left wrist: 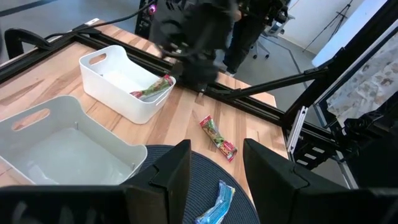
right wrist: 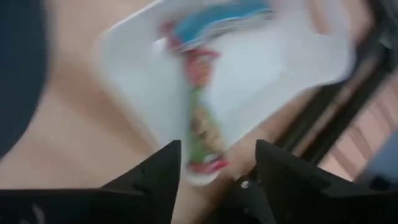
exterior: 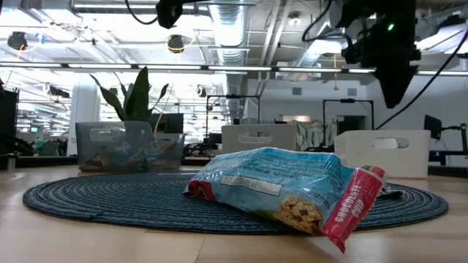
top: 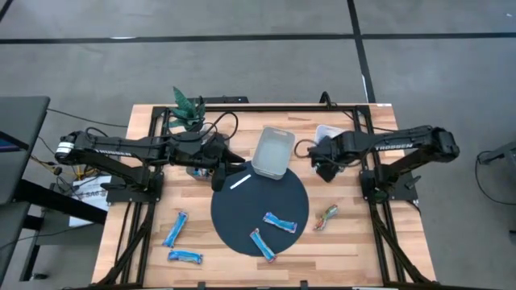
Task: Pick and place Granola Bars by type
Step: Put the red granola bar into the white bin
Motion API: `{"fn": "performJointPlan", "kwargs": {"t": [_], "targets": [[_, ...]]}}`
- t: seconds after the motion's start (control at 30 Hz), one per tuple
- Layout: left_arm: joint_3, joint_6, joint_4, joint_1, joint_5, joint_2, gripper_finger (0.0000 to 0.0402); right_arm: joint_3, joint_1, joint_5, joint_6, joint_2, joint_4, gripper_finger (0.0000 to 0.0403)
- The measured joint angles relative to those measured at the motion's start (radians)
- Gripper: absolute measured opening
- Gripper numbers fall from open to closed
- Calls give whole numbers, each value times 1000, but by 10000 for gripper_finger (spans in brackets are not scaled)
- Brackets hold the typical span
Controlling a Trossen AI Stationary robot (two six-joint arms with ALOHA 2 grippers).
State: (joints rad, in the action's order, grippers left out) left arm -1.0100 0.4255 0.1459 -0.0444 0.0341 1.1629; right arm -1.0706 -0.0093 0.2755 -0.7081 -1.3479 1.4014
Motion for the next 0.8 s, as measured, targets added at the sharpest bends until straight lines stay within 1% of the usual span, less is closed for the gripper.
{"fn": "performJointPlan", "kwargs": {"t": [0.2,0.3,0.37,0.47,0.6,0.7,0.8], "targets": [[0,0,0,0,-1,0,139,-51,179,-174,134,25,-26,212],[0,4,-1,0,-1,0,139,-53,283,-260,140,66,-88,210],[0,14,-1,0,-3,0,139,-54,353,-292,128,93,-114,208],[0,24,-1,0,-4,0,139,-54,460,-287,93,118,-111,204],[0,29,-1,0,-11,0,139,-54,582,-230,77,119,-108,204],[0,32,-1,0,-11,0,139,-53,644,-178,33,86,-113,207],[0,33,-1,0,-11,0,139,-38,681,-167,28,41,-154,211]]}}
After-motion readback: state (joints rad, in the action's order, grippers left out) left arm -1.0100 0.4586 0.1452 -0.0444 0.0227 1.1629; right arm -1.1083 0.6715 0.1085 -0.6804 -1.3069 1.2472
